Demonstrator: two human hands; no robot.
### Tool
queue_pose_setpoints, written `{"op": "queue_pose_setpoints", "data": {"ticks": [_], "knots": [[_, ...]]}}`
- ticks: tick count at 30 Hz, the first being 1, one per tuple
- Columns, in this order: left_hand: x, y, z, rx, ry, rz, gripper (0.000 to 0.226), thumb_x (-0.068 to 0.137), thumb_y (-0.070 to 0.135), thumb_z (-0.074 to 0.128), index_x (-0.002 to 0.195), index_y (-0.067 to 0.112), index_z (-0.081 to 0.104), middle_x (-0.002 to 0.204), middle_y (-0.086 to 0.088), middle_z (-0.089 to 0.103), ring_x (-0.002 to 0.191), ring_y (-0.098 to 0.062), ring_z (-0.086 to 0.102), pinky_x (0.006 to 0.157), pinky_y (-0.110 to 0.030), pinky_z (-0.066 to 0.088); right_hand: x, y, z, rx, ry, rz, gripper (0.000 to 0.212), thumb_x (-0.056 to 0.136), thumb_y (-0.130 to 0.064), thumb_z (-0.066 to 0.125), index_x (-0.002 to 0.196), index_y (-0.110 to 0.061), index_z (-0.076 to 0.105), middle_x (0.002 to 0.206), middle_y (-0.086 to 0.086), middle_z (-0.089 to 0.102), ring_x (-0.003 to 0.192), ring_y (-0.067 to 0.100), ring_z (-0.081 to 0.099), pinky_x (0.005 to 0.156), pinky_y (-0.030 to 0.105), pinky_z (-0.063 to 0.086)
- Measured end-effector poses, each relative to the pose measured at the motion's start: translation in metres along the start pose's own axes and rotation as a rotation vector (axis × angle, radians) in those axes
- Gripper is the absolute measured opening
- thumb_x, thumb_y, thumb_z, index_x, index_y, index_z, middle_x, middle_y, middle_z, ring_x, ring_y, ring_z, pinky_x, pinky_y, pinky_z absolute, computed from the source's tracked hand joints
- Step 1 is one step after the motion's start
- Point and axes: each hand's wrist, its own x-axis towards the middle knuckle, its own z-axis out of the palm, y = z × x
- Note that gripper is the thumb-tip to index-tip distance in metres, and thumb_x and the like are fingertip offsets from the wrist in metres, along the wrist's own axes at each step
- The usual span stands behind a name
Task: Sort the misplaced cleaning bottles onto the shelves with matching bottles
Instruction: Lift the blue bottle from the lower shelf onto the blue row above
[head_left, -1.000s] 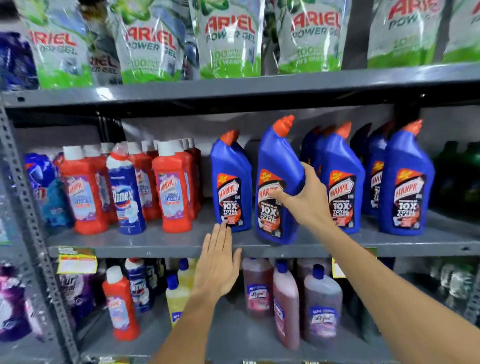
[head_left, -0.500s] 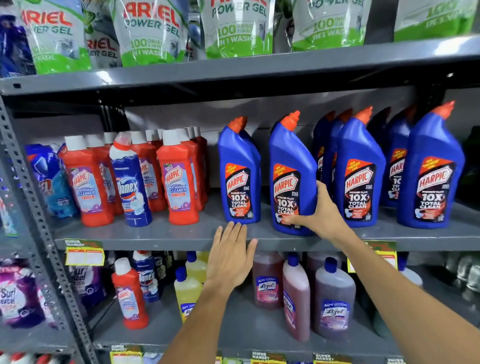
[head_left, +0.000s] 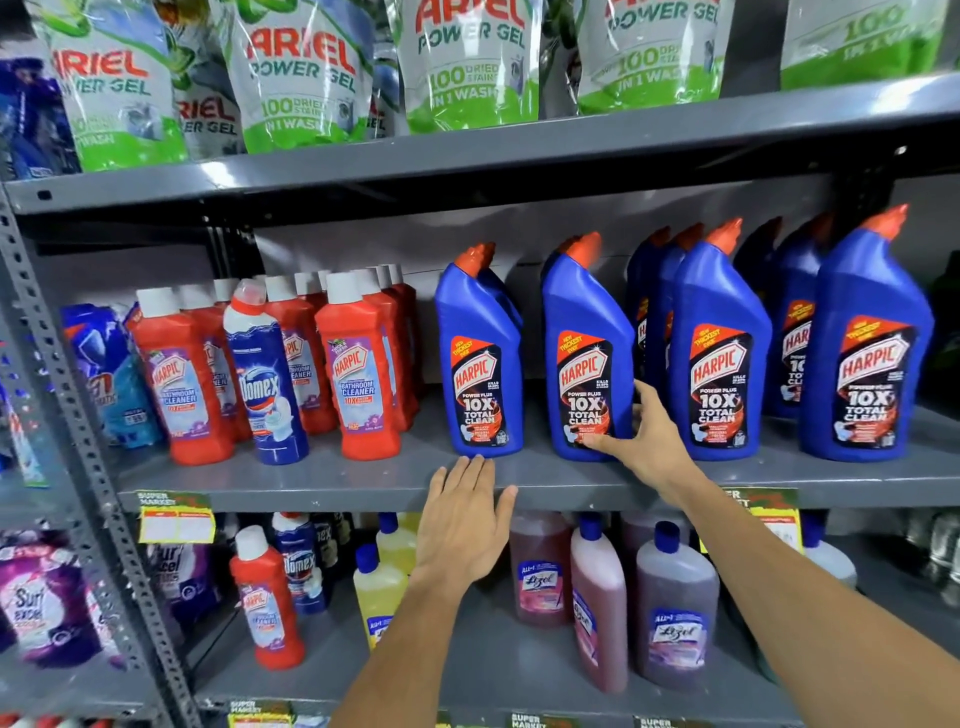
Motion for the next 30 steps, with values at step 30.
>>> {"op": "queue_pose_setpoints", "data": {"ticks": [30], "knots": [[-0.0013, 0.0026, -0.0009, -0.014, 0.007, -0.013, 0.061, 0.103, 0.05, 0.022, 0.152, 0.015, 0.034, 0.159, -0.002, 0.038, 0.149, -0.017, 0.027, 0.124, -0.04, 0.012, 0.0045, 0.0074, 0.0047, -0.11, -0.001, -0.016, 0.095, 0.081, -0.025, 0.083, 0.156, -0.021, 0.025, 0.143, 0.002, 0.057, 0.129, 0.022, 0.056, 0.106, 0.038, 0.046]]}}
